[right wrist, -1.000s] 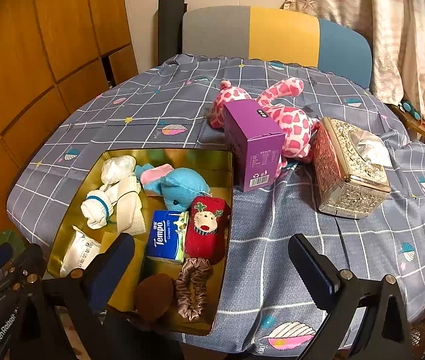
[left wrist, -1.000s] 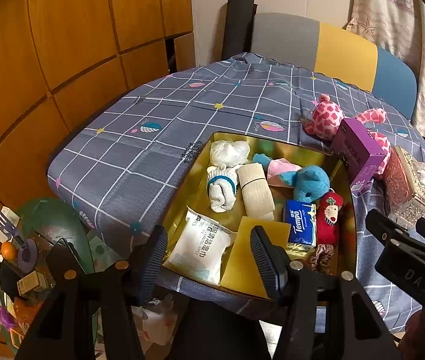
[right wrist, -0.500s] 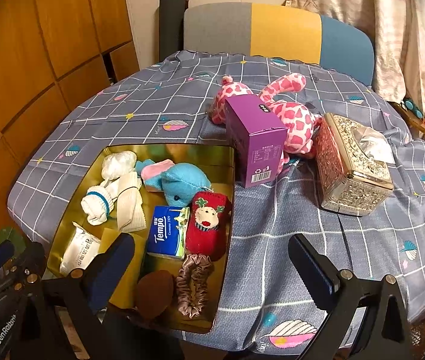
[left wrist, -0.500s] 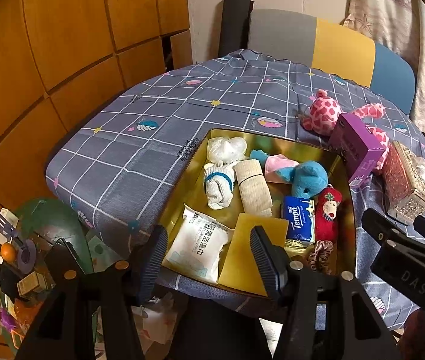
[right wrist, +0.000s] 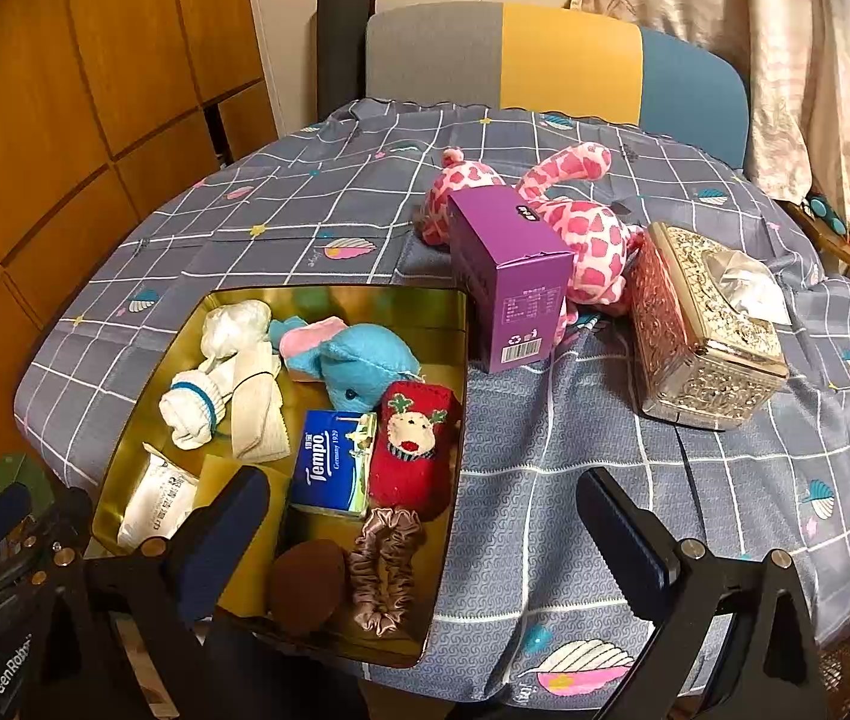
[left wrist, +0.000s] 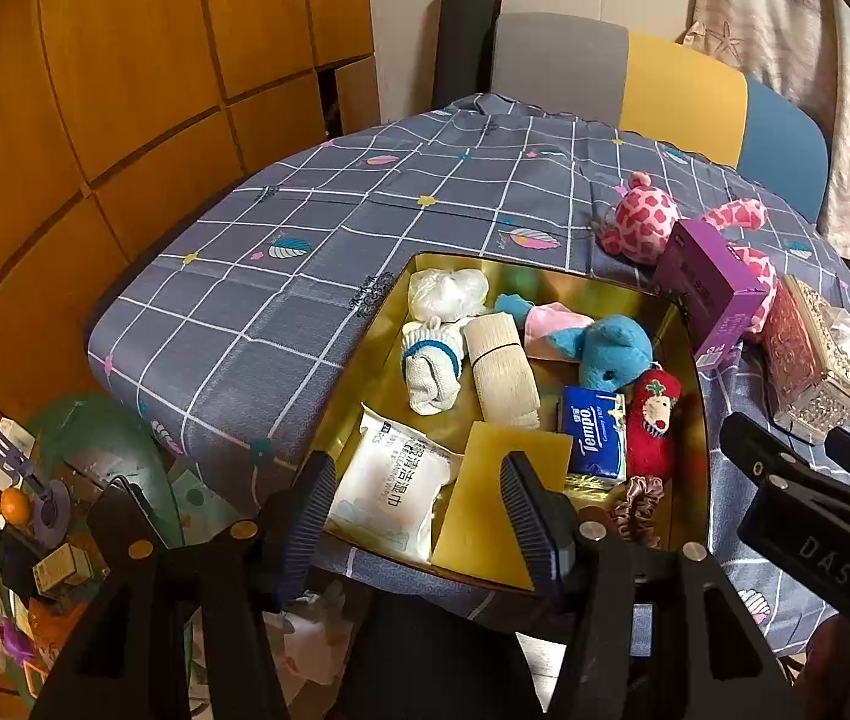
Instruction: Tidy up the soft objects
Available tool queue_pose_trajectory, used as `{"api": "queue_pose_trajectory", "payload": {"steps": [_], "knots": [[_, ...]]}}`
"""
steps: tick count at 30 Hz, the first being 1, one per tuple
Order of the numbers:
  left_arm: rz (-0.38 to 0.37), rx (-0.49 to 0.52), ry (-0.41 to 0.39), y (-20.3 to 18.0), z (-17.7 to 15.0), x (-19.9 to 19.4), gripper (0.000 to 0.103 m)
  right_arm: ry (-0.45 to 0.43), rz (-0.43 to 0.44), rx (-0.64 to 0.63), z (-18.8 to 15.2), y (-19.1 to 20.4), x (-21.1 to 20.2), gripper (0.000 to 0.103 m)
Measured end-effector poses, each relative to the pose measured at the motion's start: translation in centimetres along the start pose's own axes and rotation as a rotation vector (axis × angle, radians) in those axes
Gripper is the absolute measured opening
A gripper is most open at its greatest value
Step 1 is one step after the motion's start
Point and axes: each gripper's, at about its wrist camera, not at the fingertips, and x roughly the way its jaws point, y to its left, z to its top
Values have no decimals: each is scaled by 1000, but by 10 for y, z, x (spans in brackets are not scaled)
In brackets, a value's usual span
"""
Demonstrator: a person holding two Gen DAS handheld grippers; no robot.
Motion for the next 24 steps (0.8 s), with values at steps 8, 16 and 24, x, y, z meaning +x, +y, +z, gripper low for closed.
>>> {"api": "queue_pose_trajectory", "payload": {"steps": [8, 16, 24], "knots": [[-11, 1, 18, -2, 0, 4, 58, 7, 1, 8, 0, -2, 2, 103], [-8, 5, 14, -3, 0, 4, 58, 9, 2, 12, 0, -4, 4, 103], [-29, 3, 30, -4, 0, 7, 58, 10, 4, 14, -1, -5, 4, 103]]}}
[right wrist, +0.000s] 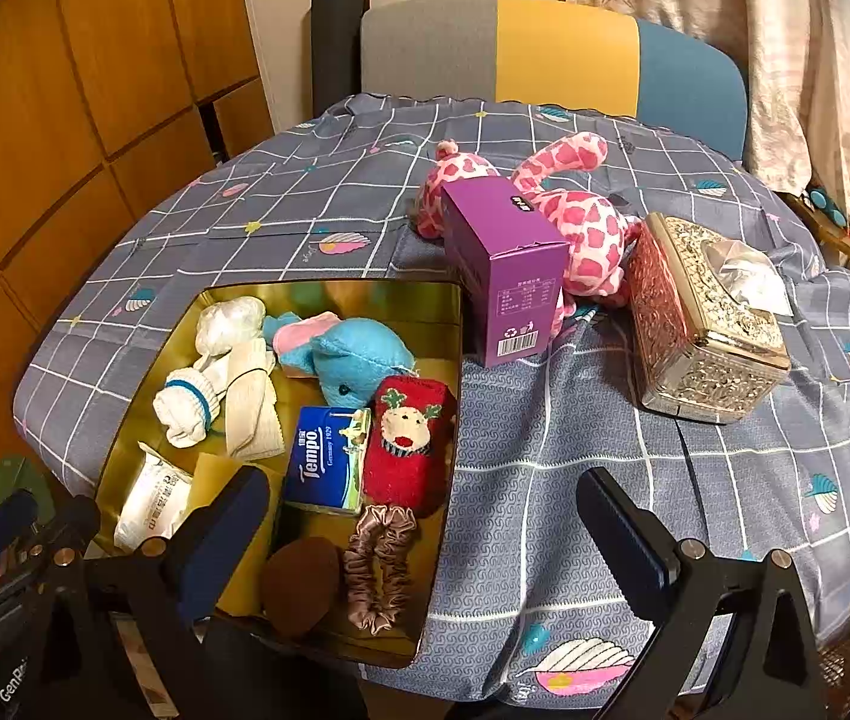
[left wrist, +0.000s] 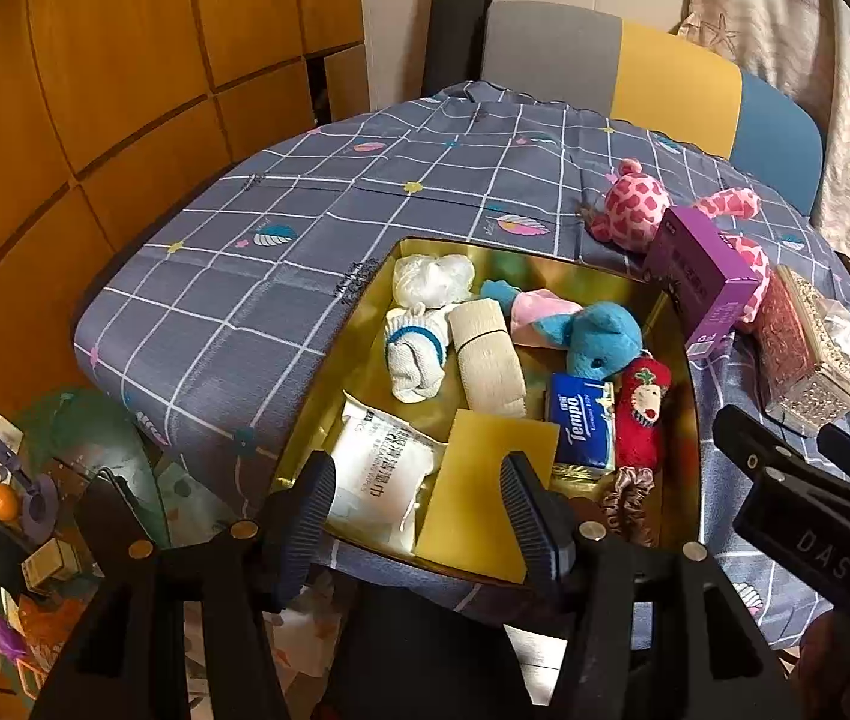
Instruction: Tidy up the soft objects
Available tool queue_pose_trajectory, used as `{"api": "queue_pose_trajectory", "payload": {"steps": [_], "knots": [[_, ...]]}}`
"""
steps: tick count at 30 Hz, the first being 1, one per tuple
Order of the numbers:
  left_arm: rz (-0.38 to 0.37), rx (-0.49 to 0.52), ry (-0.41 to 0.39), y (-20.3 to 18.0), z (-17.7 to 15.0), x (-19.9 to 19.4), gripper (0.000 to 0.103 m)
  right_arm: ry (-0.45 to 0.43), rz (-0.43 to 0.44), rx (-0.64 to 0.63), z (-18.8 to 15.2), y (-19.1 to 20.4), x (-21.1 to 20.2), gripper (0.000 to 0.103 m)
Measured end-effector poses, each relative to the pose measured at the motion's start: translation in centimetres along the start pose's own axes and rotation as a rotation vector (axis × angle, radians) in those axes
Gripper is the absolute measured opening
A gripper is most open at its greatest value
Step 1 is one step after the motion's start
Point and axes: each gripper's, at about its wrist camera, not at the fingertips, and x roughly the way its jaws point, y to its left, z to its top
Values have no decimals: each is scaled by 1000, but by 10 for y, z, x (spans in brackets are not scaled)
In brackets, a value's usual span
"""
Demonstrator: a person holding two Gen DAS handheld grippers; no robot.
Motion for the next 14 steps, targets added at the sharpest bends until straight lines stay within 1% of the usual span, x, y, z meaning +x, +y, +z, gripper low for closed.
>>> {"api": "queue_pose_trajectory", "payload": {"steps": [7, 14], "knots": [[19, 19, -9, -4, -1, 0, 58, 5, -1, 9, 0, -3, 1, 103], [39, 9, -7, -2, 0, 5, 58, 9, 0, 18, 0, -6, 2, 103]]}}
